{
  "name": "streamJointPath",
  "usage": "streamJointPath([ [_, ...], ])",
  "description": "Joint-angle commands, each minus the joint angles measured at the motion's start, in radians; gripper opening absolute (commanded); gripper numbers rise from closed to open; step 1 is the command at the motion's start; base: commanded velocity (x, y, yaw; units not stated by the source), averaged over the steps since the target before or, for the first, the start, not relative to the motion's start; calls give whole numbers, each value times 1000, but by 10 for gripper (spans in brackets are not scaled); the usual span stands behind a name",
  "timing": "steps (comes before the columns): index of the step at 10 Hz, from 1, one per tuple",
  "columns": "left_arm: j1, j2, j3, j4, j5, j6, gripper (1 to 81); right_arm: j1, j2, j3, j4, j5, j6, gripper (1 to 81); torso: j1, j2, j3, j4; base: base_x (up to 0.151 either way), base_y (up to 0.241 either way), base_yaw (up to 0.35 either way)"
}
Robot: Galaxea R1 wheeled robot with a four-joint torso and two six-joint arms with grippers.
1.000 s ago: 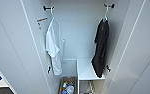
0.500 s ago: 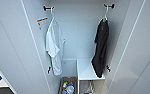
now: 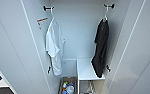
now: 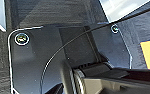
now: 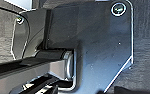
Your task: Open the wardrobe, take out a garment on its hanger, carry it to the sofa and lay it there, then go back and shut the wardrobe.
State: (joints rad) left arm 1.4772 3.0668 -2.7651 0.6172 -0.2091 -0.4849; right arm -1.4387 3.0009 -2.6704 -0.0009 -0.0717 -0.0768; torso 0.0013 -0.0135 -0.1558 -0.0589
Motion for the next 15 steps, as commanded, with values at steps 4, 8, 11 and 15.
streamJointPath([
  [4, -30, -3, 2, -2, 37, -3, 811, 13, 28, -28, 18, -51, -8, 811, 0, 0, 0, 0, 0, 0, 0],
  [8, -30, -2, 2, -2, 37, -3, 811, 7, 31, -28, 10, -51, -8, 811, 0, 0, 73, 0, 0, 0, 0],
  [11, -30, 0, 2, -2, 37, -1, 811, 4, 43, -31, 12, -51, -4, 811, -1, -1, 79, 0, 0, 0, 0],
  [15, -30, 0, 2, 1, 37, -1, 811, 0, 58, -34, 9, -51, -6, 811, -1, -1, 77, 0, 0, 0, 0],
])
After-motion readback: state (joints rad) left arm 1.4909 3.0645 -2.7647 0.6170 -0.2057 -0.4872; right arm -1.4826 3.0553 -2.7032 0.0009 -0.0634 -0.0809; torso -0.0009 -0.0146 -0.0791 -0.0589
